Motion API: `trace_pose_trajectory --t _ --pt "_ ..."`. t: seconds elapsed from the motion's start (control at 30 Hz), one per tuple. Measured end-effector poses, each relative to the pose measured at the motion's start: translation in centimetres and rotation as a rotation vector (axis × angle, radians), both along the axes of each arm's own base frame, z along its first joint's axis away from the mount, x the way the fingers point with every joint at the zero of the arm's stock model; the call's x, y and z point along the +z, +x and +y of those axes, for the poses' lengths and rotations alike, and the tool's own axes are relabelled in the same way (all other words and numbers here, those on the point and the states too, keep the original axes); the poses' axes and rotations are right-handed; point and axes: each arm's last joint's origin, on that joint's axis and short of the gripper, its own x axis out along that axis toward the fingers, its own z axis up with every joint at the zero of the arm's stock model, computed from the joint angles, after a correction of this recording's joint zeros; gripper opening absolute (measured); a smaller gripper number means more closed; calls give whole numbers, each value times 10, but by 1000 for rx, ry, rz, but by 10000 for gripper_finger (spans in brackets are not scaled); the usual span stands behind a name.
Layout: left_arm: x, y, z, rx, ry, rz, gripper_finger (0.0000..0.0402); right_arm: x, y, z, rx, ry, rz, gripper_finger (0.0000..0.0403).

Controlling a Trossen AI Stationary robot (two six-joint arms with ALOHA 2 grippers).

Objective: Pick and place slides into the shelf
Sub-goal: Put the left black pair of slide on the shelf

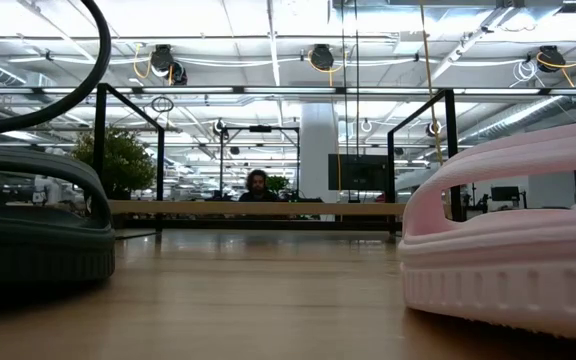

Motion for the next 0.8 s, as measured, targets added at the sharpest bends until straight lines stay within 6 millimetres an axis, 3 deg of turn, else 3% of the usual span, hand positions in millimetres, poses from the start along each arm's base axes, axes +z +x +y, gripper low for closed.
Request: trace_pose_trajectory --t 0.23,0.8 --pt "0 0 1 -9 14 -9 16 0 0 0 0 0 0 135" --pt "0 0 1 -12 13 -8 2 0 0 0 0 -1 0 135"
